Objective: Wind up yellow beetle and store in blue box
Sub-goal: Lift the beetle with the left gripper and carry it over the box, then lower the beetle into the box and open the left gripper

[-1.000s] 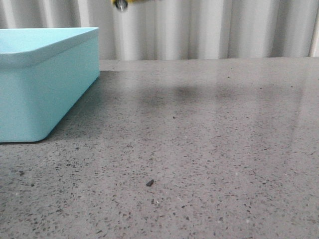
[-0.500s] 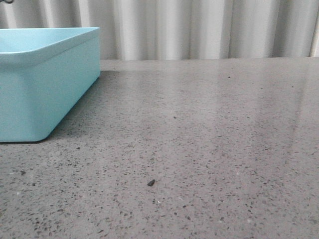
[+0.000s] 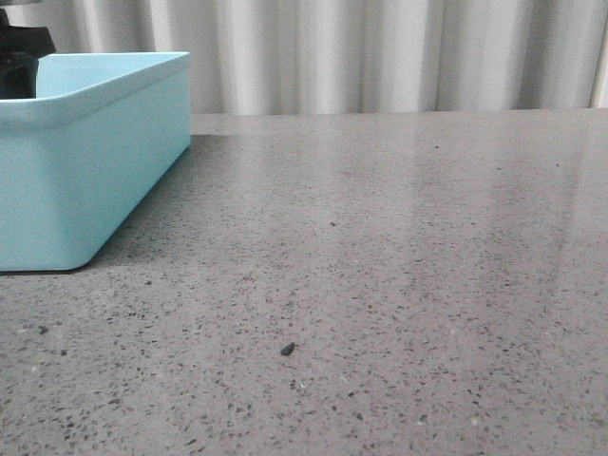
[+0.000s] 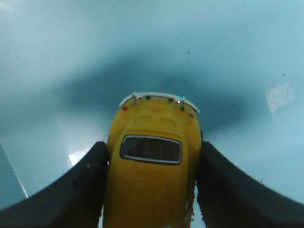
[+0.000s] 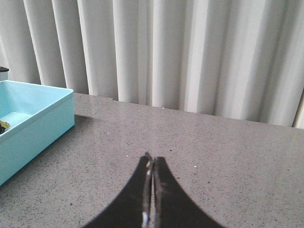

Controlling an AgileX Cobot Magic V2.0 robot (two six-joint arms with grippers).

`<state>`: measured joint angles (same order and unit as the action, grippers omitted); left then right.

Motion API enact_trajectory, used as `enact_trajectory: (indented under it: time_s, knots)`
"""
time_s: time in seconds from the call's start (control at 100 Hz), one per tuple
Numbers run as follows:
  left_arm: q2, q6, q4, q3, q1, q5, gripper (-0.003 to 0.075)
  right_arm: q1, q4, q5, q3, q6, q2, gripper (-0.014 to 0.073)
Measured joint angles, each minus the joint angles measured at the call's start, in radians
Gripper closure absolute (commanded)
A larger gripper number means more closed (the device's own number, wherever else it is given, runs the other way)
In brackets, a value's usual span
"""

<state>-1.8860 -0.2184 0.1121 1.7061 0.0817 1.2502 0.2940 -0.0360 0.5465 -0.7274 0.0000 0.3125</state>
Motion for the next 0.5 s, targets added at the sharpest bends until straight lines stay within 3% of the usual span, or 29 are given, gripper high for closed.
enact_trajectory:
  time_s: [0.1, 0.2, 0.27, 0.38, 0.5]
  knots:
    - [-0.012, 0.0, -0.013, -0.002, 0.0, -0.006, 0.0376, 0.0, 0.0, 0.0, 0.0, 0.0, 0.0, 0.0646]
    - [-0.022, 0.004, -0.025, -0.011, 0.0, -0.009, 0.0149, 0.0, 0.0, 0.0, 0.0, 0.0, 0.0, 0.0646]
    - [-0.027, 0.006, -0.028, -0.017, 0.0, -0.009, 0.0064, 0.0, 0.0, 0.0, 0.0, 0.0, 0.0, 0.0646]
    - [-0.029, 0.008, -0.025, -0.013, 0.0, -0.009, 0.0066, 0.0, 0.0, -0.002, 0.0, 0.0, 0.0, 0.0646]
    - [-0.016, 0.024, 0.014, 0.028, 0.0, -0.009, 0.0124, 0.0, 0.0, -0.007, 0.0, 0.0, 0.0, 0.0646]
